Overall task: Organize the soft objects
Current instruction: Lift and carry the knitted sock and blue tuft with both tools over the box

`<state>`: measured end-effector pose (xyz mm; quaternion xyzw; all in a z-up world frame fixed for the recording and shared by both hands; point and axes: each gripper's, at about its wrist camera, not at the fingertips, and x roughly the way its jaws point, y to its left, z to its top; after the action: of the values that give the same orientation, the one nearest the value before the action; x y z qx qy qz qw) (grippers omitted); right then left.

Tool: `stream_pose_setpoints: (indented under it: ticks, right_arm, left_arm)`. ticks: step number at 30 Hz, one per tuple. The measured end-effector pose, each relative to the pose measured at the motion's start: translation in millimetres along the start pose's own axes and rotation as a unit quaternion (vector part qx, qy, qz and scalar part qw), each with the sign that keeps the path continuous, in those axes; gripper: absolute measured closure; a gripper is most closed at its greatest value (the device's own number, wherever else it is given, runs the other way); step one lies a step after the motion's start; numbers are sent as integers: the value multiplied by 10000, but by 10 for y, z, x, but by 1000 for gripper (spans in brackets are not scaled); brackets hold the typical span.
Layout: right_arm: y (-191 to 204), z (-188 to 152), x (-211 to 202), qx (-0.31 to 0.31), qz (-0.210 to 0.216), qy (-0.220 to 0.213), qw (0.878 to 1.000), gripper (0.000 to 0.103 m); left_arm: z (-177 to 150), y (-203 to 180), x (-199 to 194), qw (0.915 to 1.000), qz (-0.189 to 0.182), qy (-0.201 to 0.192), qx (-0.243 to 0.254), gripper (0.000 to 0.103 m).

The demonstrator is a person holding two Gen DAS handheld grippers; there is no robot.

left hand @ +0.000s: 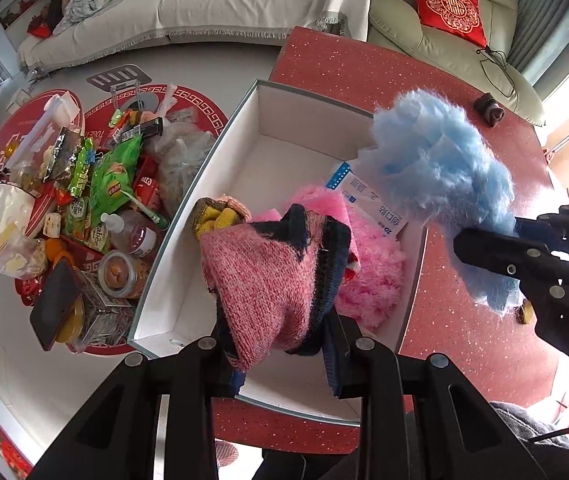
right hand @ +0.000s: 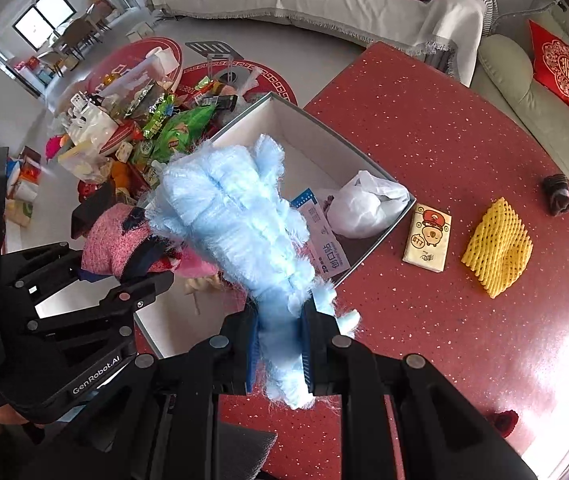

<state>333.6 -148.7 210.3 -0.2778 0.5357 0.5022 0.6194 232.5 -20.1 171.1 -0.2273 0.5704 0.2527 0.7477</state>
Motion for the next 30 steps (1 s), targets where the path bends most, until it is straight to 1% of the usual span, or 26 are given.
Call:
stream_pose_setpoints:
  ticks: [5, 10, 19, 30]
  right_arm:
    - [54, 66, 29, 33, -45, 41, 10000, 84]
    - [99, 124, 23, 87, -102, -2, 9999, 84]
    - [164, 147, 64, 172, -140, 22, 9998, 84]
    - [233, 170, 122, 18, -300, 227, 9993, 84]
  left_arm:
    - [30, 61, 29, 10000, -22, 63, 25, 71]
    - [75, 124, 12, 10000, -20, 11, 69, 71]
    - [79, 168, 27, 9998, -42, 35, 182, 71]
    - [46, 179, 73, 9998, -144, 46, 125, 71]
